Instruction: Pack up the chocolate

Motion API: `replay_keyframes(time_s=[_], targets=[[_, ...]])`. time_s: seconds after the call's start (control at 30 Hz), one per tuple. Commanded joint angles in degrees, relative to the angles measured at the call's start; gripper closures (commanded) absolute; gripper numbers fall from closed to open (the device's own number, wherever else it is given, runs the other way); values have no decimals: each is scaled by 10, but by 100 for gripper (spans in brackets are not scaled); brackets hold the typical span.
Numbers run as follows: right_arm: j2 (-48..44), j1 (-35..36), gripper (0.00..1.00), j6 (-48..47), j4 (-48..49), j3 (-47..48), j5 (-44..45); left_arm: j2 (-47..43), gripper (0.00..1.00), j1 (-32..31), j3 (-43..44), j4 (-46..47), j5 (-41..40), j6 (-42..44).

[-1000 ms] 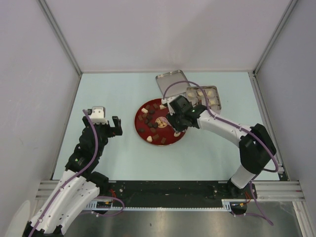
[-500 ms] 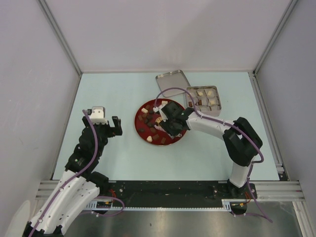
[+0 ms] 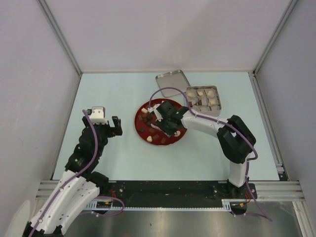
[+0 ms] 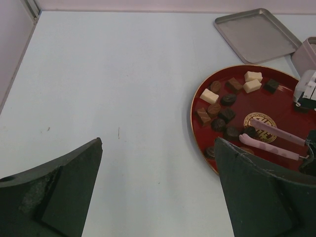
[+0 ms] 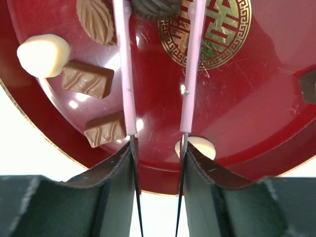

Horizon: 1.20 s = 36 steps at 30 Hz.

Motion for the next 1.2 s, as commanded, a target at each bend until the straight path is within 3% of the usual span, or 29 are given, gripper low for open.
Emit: replay_keyframes(time_s=[0.0,0.23,0.43,0.8,1.17], targets=[[8,4,60,-9,-2,31,14,-7,0,-4,-3,8,4,6],[-5,5,82,-5,-22,32,28,-9,0,-4,-3,9,3,7],[-35,3,92,1,-47,31,51,-11,0,-4,-3,9,3,7],[-108,-30,95,43,-69,25,56,-9,0,-4,-3,9,3,5],[-205,-193,94,108,-91,-27,75,-5,0,-7,-3,10,4,6]])
